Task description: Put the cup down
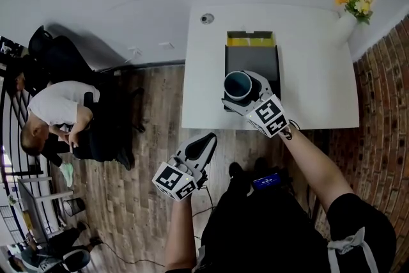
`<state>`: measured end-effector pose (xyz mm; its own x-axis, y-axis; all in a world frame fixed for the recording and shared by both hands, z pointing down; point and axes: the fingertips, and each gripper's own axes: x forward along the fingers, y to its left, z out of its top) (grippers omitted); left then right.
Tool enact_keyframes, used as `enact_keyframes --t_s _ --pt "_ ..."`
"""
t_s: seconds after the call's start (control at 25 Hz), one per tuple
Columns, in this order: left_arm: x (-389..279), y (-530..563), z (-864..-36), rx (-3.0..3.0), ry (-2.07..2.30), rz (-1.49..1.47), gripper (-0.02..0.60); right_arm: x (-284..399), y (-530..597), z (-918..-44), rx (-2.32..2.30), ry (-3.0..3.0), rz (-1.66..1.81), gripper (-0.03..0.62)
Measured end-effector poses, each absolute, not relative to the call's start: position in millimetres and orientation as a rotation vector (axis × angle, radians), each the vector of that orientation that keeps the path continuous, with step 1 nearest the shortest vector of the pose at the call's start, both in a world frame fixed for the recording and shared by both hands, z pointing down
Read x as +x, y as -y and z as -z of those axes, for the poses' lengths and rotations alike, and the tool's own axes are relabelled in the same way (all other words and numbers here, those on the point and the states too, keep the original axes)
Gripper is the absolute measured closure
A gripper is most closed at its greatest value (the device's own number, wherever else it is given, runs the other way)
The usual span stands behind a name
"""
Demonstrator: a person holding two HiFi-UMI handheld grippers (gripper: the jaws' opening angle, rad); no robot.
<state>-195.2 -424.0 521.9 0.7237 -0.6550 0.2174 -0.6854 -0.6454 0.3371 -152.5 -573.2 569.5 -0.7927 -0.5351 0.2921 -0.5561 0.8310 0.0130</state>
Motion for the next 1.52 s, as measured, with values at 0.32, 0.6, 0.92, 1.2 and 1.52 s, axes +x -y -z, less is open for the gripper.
enact_keyframes --t_s 0.32,0.6,0.92,1.2,1.52 --pt "-194 420 -517 2.547 1.036 -0.090 0.572 -133 557 -569 0.853 2.710 -0.175 0.169" --pt "-193 410 -517 2.553 1.036 -0.077 0.572 -108 535 -568 0.891 2.698 -0.219 0.169" --pt "-184 399 -516 2.568 1.015 -0.061 0.572 -77 508 -556 0.968 2.719 -0.404 0.171" --pt "-162 399 -506 2.617 0.962 -0.029 0.572 -69 466 -521 0.877 2.809 -0.489 0.283" --pt "-139 403 -491 2.679 0.906 -0.008 0.572 -48 445 -477 0.974 2.842 -0.416 0.540"
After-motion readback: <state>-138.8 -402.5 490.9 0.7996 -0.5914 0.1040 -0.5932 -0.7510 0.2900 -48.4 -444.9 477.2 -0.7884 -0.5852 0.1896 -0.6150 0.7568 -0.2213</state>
